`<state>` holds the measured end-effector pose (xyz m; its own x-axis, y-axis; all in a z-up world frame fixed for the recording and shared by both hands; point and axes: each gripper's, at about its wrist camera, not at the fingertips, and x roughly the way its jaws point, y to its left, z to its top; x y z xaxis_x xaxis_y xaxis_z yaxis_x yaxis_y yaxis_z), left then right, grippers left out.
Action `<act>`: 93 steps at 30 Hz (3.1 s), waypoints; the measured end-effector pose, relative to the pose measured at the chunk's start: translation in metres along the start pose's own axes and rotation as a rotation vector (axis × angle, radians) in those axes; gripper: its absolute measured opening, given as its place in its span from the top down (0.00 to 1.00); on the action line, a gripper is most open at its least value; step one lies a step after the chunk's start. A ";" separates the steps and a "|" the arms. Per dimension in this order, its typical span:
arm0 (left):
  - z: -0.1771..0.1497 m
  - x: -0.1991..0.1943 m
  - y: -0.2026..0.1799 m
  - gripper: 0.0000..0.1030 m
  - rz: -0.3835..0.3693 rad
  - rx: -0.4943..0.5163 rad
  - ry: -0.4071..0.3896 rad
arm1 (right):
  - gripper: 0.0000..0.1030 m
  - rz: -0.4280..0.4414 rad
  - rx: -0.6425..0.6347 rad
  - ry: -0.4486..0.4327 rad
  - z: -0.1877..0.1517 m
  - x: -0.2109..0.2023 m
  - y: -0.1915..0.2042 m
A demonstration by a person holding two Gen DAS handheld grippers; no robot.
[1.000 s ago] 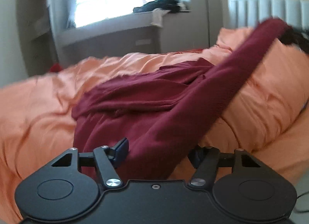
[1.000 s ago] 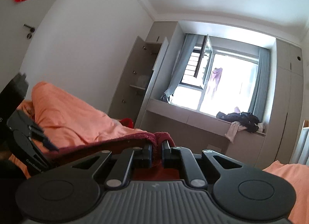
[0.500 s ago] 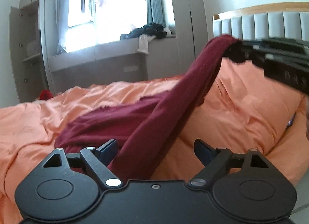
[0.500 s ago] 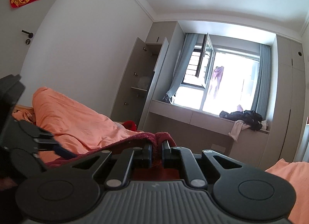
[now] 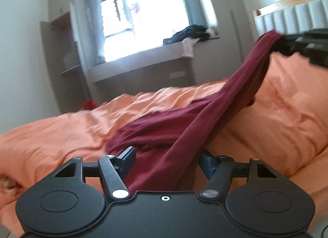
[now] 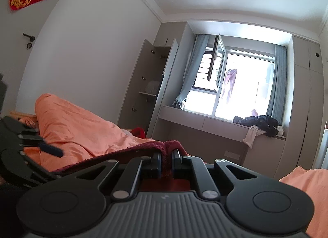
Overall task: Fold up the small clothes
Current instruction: 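Hold the lifted shirt edge with the right gripper while the left gripper grasps the shirt, then carry the dark red shirt with both grippers and fold it over onto itself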
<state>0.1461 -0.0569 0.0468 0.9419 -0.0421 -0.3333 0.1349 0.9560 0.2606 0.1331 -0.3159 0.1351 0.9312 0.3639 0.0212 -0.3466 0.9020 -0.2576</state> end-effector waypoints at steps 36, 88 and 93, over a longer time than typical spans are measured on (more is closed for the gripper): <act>0.002 0.025 -0.061 0.08 0.023 0.111 0.022 | 0.91 0.019 0.091 -0.011 0.001 0.014 -0.006; -0.053 -0.028 0.001 0.96 0.302 0.233 0.006 | 0.91 -0.067 0.107 0.016 -0.045 -0.036 0.010; -0.045 -0.063 -0.001 0.96 0.285 0.172 -0.074 | 0.91 -0.134 0.123 -0.016 -0.060 -0.061 0.019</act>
<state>0.0724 -0.0420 0.0267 0.9682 0.1929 -0.1594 -0.0933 0.8693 0.4854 0.0762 -0.3350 0.0714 0.9685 0.2410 0.0630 -0.2313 0.9640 -0.1313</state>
